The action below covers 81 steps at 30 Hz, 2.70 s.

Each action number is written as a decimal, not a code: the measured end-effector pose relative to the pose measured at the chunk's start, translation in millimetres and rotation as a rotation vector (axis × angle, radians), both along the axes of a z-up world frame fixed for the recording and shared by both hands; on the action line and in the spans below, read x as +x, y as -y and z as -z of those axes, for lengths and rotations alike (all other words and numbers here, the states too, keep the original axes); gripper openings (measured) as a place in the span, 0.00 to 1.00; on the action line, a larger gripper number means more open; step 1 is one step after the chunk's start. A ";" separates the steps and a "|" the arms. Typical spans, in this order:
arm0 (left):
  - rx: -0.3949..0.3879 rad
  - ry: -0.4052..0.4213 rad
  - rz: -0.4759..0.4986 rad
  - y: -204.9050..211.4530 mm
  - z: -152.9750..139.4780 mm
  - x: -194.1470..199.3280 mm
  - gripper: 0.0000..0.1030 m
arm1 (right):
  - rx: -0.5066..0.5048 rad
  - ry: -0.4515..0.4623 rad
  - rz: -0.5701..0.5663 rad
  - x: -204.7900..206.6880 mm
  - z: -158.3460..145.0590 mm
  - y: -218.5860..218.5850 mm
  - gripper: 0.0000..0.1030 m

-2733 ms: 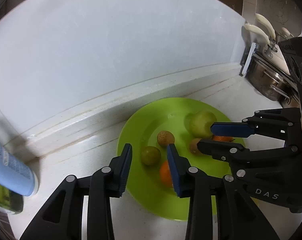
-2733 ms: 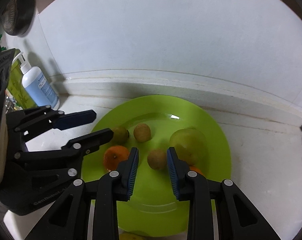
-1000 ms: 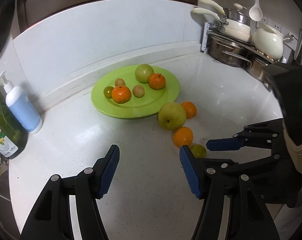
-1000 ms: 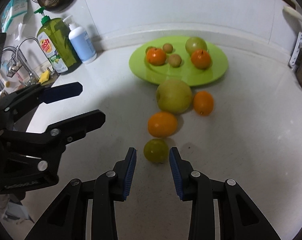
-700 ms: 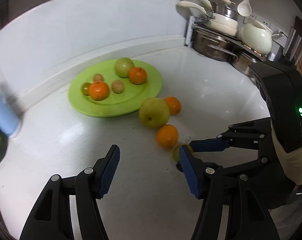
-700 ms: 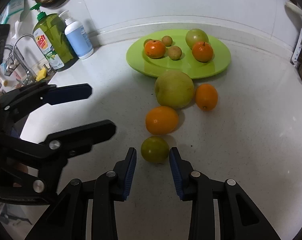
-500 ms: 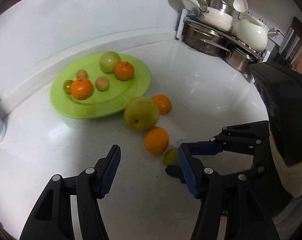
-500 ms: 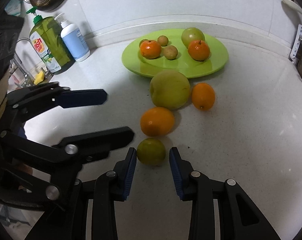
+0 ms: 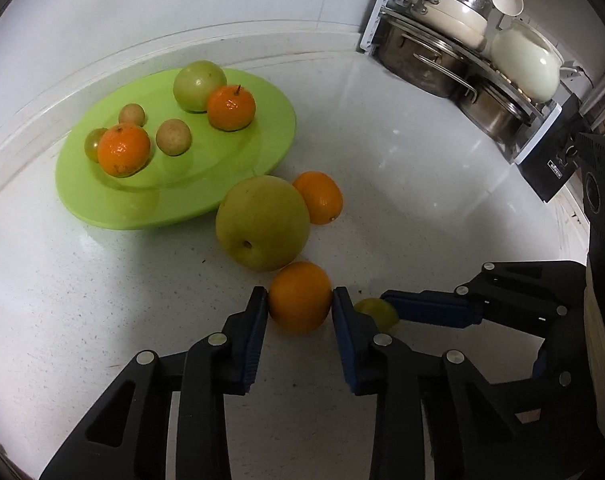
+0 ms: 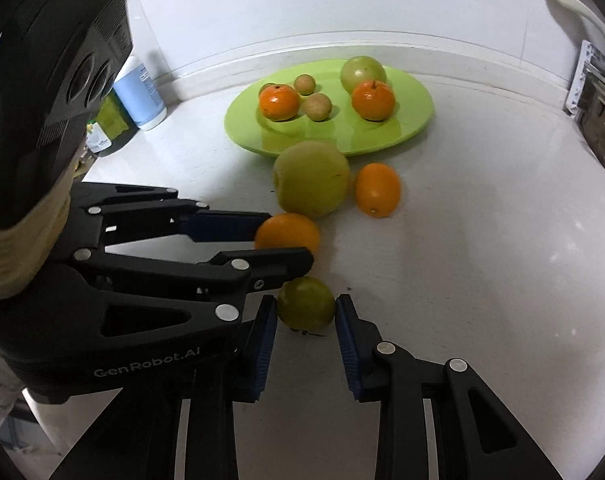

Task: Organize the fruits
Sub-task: 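Grasp an orange with the left tool while the right tool grasps a small green fruit, then carry the orange and green fruit onto the green plate and open both tools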

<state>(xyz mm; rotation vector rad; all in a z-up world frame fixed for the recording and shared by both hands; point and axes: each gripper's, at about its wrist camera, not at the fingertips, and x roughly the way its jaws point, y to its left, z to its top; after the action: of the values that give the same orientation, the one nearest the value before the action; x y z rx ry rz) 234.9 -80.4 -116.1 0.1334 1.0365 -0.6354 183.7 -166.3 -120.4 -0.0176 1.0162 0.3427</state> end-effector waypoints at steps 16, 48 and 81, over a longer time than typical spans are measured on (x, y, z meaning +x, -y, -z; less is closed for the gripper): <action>0.043 0.165 -0.118 -21.6 -35.6 -32.7 0.32 | 0.001 0.024 0.051 -7.3 -7.0 14.6 0.30; -0.006 0.339 -0.187 -30.9 -95.3 -17.9 0.32 | 0.062 0.260 0.043 24.9 -92.4 17.8 0.30; 0.041 0.169 -0.233 -12.6 -63.6 132.5 0.32 | 0.024 0.062 0.083 192.4 -62.9 36.7 0.30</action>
<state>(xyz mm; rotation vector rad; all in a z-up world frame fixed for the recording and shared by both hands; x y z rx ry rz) 367.3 -67.7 -52.5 0.0982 0.8861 -0.3852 376.2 -203.0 -57.5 0.0352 0.9487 0.2773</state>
